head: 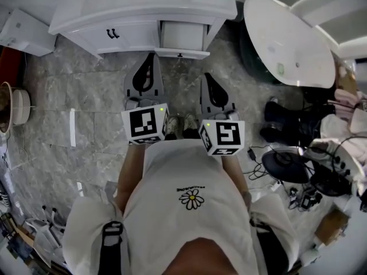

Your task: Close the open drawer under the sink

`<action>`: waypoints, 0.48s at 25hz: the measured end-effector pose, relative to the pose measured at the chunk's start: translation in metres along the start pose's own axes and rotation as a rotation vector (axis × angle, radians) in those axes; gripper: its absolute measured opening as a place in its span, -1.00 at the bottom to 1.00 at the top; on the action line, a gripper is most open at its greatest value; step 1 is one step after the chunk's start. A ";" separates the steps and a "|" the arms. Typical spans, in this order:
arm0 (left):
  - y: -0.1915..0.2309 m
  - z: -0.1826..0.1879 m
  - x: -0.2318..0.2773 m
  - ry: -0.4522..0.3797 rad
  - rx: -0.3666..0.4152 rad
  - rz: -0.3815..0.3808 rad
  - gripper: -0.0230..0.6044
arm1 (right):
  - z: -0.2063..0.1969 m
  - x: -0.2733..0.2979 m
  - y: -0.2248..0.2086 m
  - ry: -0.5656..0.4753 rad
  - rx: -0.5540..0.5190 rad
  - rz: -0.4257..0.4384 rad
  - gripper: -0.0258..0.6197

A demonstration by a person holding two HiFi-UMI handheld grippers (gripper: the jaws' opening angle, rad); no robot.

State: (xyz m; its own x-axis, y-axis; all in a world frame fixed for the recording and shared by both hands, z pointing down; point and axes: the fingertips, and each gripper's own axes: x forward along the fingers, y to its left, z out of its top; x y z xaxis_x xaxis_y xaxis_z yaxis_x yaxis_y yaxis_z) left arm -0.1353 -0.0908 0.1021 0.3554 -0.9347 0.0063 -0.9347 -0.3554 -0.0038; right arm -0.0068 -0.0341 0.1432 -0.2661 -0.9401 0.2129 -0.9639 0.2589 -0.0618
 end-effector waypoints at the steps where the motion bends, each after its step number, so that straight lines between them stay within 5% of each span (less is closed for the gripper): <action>1: 0.000 0.002 0.003 -0.001 -0.001 0.005 -0.86 | 0.001 0.003 -0.003 0.000 0.001 0.003 -0.84; 12: -0.024 0.000 0.037 0.015 0.037 0.007 -0.86 | 0.010 0.015 -0.055 -0.039 0.011 -0.029 -0.84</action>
State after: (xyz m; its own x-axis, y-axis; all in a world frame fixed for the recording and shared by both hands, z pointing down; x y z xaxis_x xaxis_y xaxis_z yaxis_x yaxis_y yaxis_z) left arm -0.0997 -0.1167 0.1028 0.3489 -0.9369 0.0208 -0.9360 -0.3495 -0.0411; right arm 0.0426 -0.0644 0.1401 -0.2372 -0.9552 0.1771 -0.9712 0.2288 -0.0667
